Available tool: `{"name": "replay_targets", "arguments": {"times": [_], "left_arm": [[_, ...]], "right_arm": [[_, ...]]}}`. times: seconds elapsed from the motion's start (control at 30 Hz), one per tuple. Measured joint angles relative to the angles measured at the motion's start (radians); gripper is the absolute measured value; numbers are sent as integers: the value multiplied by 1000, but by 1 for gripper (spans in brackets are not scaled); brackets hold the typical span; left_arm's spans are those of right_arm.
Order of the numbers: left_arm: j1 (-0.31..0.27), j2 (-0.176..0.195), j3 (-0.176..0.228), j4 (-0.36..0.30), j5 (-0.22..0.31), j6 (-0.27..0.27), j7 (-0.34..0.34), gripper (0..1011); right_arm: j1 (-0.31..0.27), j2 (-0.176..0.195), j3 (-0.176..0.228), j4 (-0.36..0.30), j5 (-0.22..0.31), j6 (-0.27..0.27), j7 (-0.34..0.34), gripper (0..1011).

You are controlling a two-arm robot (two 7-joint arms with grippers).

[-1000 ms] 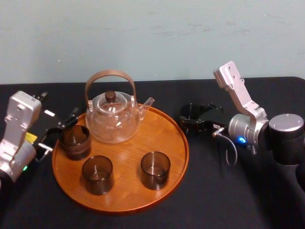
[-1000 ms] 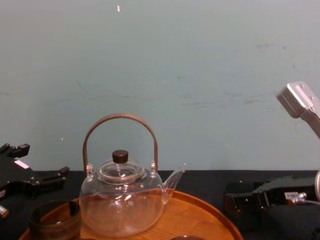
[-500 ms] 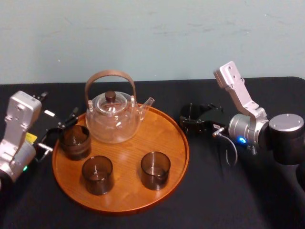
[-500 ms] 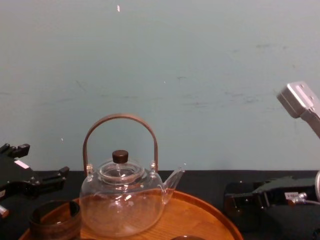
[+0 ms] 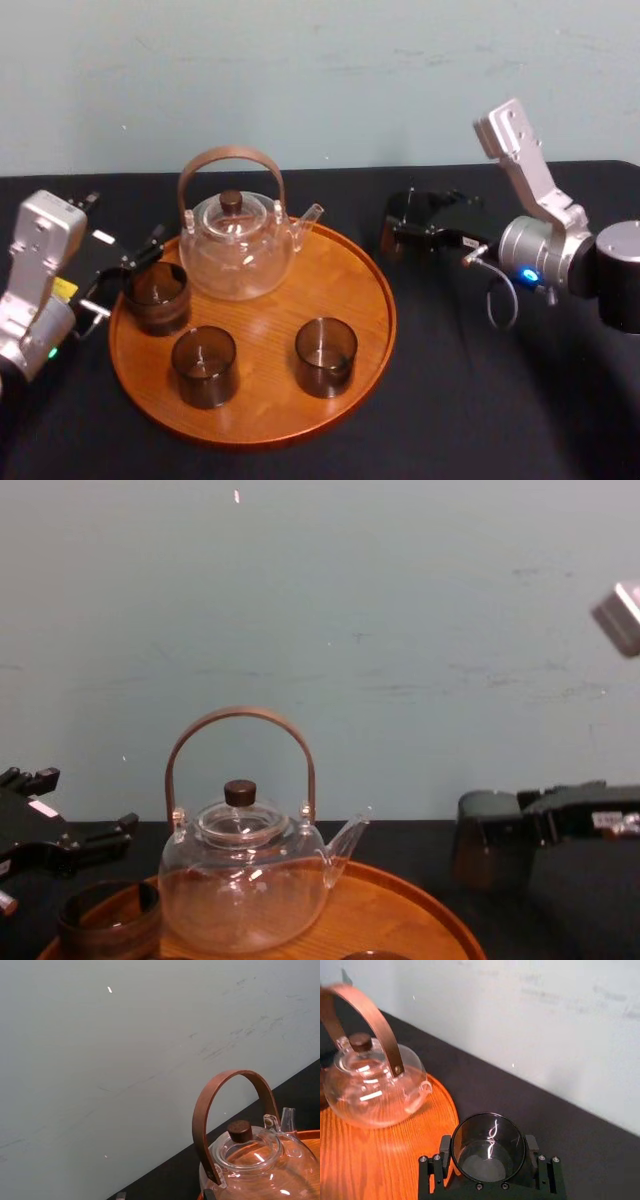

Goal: Pick up the glass from the table and place it on the tray.

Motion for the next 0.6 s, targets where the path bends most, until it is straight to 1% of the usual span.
{"name": "replay_targets", "arguments": {"times": [0.13,0.27,0.43,0.6], "left_arm": [[0,0,0,0,0,0,0,1002],[0,0,0,0,0,0,0,1001],[0,0,0,0,0,0,0,1001],[0,0,0,0,0,0,0,1001]], "right_arm": [[-2,14,2,-44,4,-10,4,894],[-2,21,-7,-70,5,-18,12,894],[0,25,-28,-89,6,-24,28,894],[-5,29,-54,-105,20,-46,61,894]]}}
